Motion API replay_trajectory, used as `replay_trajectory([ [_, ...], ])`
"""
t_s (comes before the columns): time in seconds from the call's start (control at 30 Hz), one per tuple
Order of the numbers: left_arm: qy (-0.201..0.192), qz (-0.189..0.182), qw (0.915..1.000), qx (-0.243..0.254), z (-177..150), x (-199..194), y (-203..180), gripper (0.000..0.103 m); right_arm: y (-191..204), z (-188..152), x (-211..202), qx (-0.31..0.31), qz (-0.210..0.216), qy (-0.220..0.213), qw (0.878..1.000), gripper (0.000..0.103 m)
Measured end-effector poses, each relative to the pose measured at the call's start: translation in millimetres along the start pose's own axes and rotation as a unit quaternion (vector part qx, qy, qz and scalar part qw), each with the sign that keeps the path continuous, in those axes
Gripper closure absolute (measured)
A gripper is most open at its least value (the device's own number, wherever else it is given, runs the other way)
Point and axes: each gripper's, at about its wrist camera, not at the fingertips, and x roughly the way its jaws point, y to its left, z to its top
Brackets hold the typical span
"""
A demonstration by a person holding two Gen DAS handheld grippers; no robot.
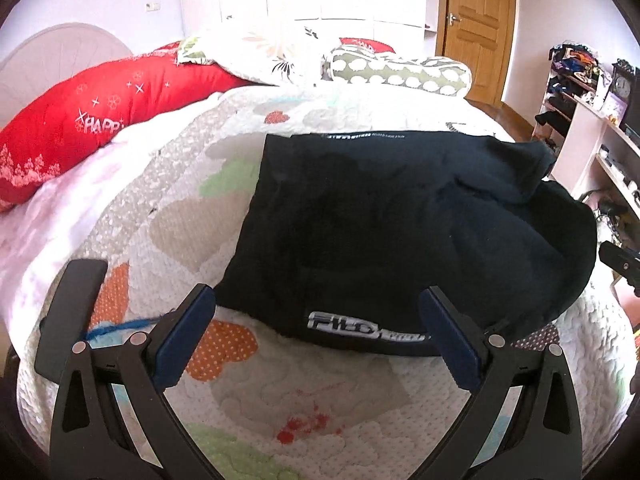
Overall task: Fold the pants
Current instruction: 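Move both grippers toward the black pants lying on the quilt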
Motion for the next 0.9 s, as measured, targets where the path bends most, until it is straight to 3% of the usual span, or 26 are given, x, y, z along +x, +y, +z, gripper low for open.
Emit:
replay_trajectory([
  [0.53,0.038,-0.024,0.9989,-0.009,5.9,25.4,-9.9,0.0,-3.6,13.8,14.4,0.0,0.007,0.001,1.0,0.004],
  [0.77,0.073,-0.048,0.9954,-0.041,-7.7,47.1,3.4,0.0,-36.7,29.6,38.1,0.03,-0.015,0.005,0.999,0.004],
  [0.9,0.082,-0.067,0.9919,-0.07,-7.6,61.2,6.7,0.0,-59.8,42.2,57.7,0.061,-0.003,0.012,0.998,0.004],
])
